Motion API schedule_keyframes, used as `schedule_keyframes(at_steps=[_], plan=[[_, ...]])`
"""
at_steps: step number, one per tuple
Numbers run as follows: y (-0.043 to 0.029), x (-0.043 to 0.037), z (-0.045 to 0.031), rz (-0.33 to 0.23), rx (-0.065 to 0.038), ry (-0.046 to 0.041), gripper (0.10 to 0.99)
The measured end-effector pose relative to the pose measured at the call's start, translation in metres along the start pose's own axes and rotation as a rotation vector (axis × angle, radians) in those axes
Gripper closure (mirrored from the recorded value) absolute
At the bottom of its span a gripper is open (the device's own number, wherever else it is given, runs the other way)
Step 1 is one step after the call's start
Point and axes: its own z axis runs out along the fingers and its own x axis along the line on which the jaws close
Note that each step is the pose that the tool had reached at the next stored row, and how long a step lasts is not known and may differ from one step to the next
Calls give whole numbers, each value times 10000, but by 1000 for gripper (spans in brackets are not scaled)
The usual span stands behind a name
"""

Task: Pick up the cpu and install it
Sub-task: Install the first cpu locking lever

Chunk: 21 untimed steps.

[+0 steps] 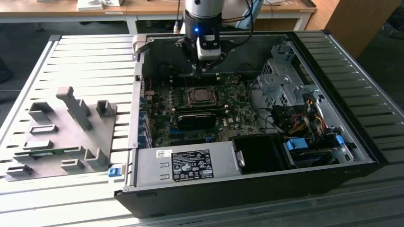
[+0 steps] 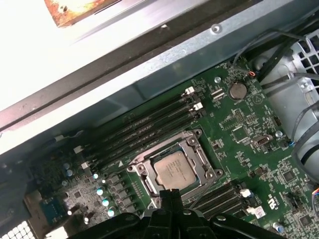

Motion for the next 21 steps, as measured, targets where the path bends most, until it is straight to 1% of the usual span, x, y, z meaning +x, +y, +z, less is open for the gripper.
schedule_keyframes(at_steps=[11,21], plan=[[-1,-1,1,-720,10,20,980],[-1,-1,1,-1239,18,34,980]])
